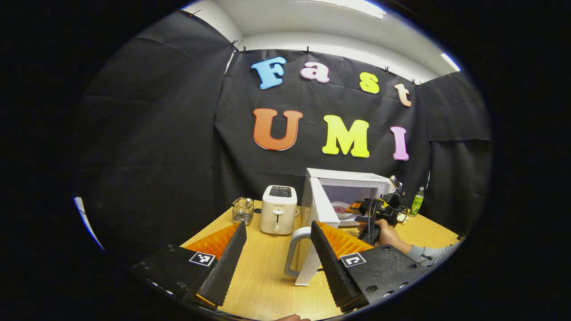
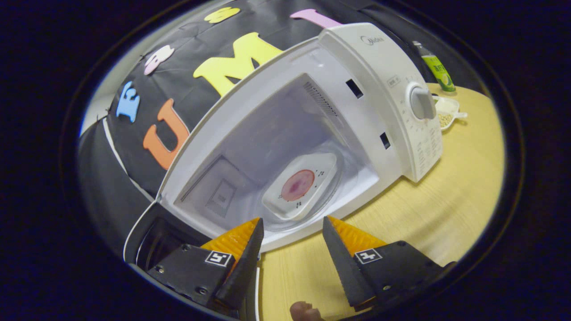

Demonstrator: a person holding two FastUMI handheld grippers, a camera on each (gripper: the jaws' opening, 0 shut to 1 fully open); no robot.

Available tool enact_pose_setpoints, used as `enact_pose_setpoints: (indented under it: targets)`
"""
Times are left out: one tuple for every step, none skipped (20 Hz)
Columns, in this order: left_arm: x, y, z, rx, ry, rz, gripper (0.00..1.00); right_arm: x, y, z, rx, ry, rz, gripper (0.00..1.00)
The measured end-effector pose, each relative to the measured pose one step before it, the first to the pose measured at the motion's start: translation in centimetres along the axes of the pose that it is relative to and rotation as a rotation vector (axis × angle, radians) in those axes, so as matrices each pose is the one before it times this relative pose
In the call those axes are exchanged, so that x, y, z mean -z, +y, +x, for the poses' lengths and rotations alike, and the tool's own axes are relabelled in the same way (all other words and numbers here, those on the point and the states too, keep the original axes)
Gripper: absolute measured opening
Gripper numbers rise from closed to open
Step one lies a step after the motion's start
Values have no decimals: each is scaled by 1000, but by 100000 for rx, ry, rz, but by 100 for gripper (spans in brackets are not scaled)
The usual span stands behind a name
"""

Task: Open the microwave oven with the left hand, put the food in, and close the microwave oven.

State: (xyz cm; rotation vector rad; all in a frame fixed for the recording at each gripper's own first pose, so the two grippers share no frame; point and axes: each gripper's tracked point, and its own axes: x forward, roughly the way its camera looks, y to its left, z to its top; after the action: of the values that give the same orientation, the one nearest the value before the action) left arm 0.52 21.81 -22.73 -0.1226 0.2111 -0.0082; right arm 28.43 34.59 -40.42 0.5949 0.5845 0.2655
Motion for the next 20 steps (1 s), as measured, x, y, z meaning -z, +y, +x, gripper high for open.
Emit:
enact_pose_setpoints:
  targets:
    - [-21,391,137,78,-470,668,84,76,179,-1395,-1173,1335,-3162,74]
    - [-12,364,-50,-215,-503,442,83,-313,7,-1445,-795,539,-3501,87]
    - [1,430,41,-1289,-270,521,80,-745,-30,-1708,-728,-1444,-4028,88]
    - [208,1070,490,-3570,-271,1183,53,-1018,-151,-1693,-556,-2606,-4680,89]
    - [314,576,146,-2654,954,861,41,-1013,-189,-2030,-211,-3333,-3975,89]
    - [365,389,82,-2573,1049,1050,27,-744,-256,-1892,-466,-2485,-3954,89]
    - [224,491,119,-2566,255,787,36,-717,-284,-2009,-811,-1803,-3188,82]
    - [88,17,135,-286,-27,-200,12,-446,-217,-1861,-873,-1217,-2727,95]
    - [210,-555,94,2483,183,-921,18,-189,-292,-1894,-275,-154,-2199,83]
    - [-90,-756,113,3260,-1182,-1035,4,-301,-345,-1806,-416,-68,-3337,83]
    - [-168,-206,170,2798,-576,-1411,4,-339,-305,-1712,-502,-593,-2924,95]
    - [726,-646,826,3214,307,-1375,0,-228,-209,-1666,-1213,-203,-4138,83]
    - [677,-548,300,3079,1020,-1509,2,-17,-176,-1588,-1269,203,-2953,84]
    - [544,8,586,1529,986,-575,0,-373,-553,-1678,459,-875,-3041,84]
    - [706,-25,397,1806,1330,-61,0,-782,-572,-1446,770,-2097,-1601,85]
    - [327,456,568,-730,728,730,0,-800,-542,-1505,731,-2273,-2088,98]
    - [-116,867,1333,-577,1074,-365,0,-1167,-575,-1236,1111,-3733,-1259,99]
    - [1454,-587,-298,963,2341,-1175,0,-881,-234,-1237,-219,-1980,-1956,99]
    - [269,-135,160,767,43,-920,0,-660,-231,-1370,-704,-1543,-1283,89]
    - [24,-14,445,1138,244,-214,0,-636,-422,-1394,244,-1854,502,89]
